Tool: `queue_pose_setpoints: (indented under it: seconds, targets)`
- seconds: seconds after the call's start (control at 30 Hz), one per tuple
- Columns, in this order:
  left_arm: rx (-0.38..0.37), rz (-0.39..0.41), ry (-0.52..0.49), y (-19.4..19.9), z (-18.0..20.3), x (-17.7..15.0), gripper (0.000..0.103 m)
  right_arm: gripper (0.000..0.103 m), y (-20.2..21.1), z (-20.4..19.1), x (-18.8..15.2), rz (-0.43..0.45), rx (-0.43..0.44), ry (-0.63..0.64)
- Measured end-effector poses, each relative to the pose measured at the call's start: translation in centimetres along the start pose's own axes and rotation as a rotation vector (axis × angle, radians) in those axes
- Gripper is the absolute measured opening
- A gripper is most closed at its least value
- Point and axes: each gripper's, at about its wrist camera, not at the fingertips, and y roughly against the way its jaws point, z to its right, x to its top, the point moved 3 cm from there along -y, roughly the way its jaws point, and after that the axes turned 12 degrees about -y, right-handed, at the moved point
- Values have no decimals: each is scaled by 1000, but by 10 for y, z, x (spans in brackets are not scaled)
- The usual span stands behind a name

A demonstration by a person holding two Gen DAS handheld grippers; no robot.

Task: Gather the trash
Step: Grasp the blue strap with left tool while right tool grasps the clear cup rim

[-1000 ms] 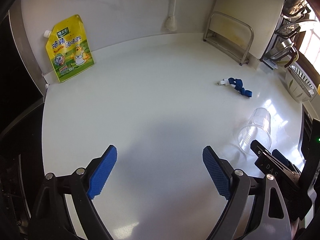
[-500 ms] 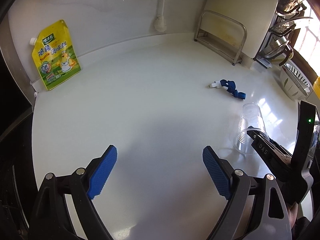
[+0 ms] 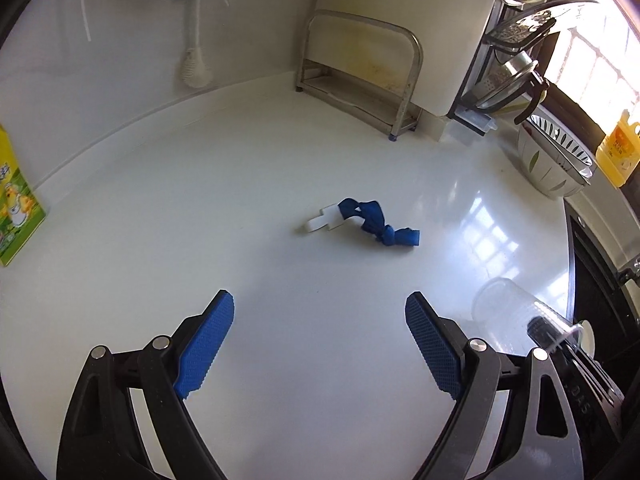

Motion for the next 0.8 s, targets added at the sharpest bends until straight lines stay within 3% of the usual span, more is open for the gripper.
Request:
queue_pose_setpoints:
  seconds: [0.27, 0.57, 0.73, 0.8]
  targets:
    - [-43, -10, -15, -48, 30, 33, 86, 6, 11, 27, 9, 22, 23, -59]
    - [-48, -53, 29, -85, 37, 44, 84, 6, 15, 27, 7, 30, 48, -61]
    - [-45, -62, 35, -90, 36, 42, 59, 6, 16, 30, 6, 27, 43, -64]
    - [-64, -61, 25, -88, 39, 41, 35, 6, 16, 31, 5, 25, 38, -65]
